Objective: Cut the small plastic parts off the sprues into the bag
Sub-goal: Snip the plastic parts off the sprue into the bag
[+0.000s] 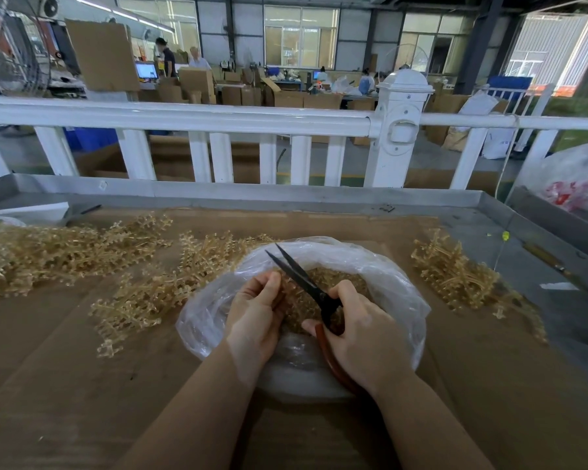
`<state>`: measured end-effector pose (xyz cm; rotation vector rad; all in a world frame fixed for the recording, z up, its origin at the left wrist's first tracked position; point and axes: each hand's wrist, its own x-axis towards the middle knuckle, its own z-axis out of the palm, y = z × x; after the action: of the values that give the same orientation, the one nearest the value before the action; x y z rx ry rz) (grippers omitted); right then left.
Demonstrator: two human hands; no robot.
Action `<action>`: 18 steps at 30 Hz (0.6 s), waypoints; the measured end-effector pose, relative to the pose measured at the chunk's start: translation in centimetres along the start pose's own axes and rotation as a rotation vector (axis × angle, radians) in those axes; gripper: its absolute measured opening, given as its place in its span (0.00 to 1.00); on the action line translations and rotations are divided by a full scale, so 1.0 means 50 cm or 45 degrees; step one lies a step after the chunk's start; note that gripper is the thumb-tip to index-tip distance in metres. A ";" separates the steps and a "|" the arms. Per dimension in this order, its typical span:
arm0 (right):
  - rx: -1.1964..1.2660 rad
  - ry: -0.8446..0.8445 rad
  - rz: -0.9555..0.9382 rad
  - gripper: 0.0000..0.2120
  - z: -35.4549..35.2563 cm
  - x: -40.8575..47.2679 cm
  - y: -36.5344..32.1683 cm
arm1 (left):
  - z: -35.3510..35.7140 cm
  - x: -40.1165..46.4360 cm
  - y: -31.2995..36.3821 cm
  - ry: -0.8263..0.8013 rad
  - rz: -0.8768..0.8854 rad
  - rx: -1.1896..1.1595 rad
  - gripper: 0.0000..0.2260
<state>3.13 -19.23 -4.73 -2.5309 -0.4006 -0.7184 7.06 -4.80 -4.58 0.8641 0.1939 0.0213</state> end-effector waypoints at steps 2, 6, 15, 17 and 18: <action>-0.023 -0.069 -0.006 0.21 0.004 -0.002 0.004 | 0.000 0.002 -0.002 0.017 0.023 -0.005 0.10; 0.022 -0.044 0.023 0.19 0.004 -0.002 0.006 | 0.001 0.004 -0.004 0.066 0.089 -0.040 0.10; 0.009 -0.100 -0.018 0.20 -0.002 -0.006 0.006 | 0.000 0.004 0.001 0.151 0.126 -0.149 0.10; -0.011 -0.110 -0.026 0.20 -0.001 -0.007 0.007 | 0.000 0.004 0.001 0.157 0.127 -0.153 0.09; -0.021 -0.117 -0.029 0.21 0.000 -0.008 0.007 | -0.001 0.004 0.001 0.156 0.126 -0.149 0.09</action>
<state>2.94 -19.59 -5.11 -2.5854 -0.4568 -0.6175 7.26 -4.74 -4.62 0.7556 0.2617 0.1768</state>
